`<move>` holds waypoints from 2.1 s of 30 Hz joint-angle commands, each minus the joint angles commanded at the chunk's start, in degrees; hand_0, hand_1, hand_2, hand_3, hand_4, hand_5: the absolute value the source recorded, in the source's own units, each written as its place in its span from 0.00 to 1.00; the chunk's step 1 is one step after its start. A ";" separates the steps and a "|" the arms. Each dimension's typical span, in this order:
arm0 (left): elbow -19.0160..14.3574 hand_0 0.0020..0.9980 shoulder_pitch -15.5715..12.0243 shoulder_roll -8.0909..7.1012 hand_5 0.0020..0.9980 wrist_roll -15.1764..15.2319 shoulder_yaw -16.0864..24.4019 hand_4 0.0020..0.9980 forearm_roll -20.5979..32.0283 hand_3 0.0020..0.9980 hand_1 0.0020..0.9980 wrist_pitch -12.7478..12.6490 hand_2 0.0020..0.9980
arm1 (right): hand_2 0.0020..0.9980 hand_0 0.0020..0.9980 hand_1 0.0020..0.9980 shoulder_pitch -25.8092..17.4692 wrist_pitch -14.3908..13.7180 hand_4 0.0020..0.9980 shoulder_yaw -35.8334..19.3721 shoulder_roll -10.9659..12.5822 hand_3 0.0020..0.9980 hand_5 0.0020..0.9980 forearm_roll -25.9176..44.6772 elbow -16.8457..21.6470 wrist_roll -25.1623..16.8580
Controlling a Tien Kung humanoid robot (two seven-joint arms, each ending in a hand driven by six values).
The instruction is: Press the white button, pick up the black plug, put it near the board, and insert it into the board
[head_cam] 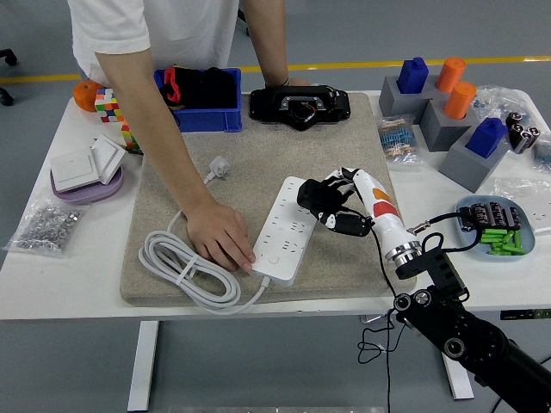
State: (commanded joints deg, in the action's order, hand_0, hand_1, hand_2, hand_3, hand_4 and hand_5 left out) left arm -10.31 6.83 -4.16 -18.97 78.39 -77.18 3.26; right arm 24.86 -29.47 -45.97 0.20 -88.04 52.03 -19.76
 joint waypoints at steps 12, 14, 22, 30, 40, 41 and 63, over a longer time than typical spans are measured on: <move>0.00 0.71 0.21 0.19 0.27 0.09 -0.69 0.66 0.48 0.68 0.66 0.10 0.58 | 0.29 0.34 0.24 1.77 -0.77 0.73 1.19 -0.20 0.48 0.00 1.31 -5.78 -1.70; 0.00 0.71 0.17 0.15 0.27 0.06 -0.62 0.66 0.41 0.68 0.66 0.09 0.58 | 0.29 0.34 0.24 1.87 -0.79 0.73 1.32 -0.20 0.48 0.00 1.38 -6.21 -1.81; 0.00 0.71 0.00 0.04 0.27 -0.14 -0.14 0.66 -0.07 0.68 0.66 0.03 0.58 | 0.29 0.34 0.24 2.37 -1.02 0.73 1.91 -0.20 0.47 0.00 1.82 -7.62 -2.13; 0.00 0.71 0.16 0.19 0.27 -0.02 -0.43 0.66 0.47 0.68 0.66 -0.02 0.58 | 0.29 0.34 0.24 2.31 -0.96 0.73 3.19 -0.20 0.47 0.00 1.96 -6.11 -1.68; 0.00 0.71 0.02 0.11 0.27 -0.15 0.07 0.66 -0.06 0.68 0.67 -0.08 0.58 | 0.29 0.34 0.24 1.38 -0.93 0.73 3.44 -0.20 0.48 0.00 1.00 -0.65 0.11; 0.00 0.71 0.10 0.13 0.27 -0.09 -0.14 0.66 0.14 0.68 0.67 -0.07 0.58 | 0.29 0.34 0.24 1.38 -0.91 0.73 3.52 -0.20 0.48 0.00 0.89 -0.54 0.22; 0.00 0.71 0.24 -0.05 0.27 -0.11 -0.61 0.66 0.44 0.68 0.66 -0.08 0.58 | 0.29 0.34 0.24 2.38 -1.07 0.74 4.33 -0.20 0.48 0.00 1.93 -5.72 -1.43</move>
State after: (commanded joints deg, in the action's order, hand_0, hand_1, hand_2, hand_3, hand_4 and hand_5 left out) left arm -10.31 7.07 -4.21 -19.08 77.78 -76.74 3.19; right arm 27.24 -30.54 -41.64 0.00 -86.10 46.31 -21.19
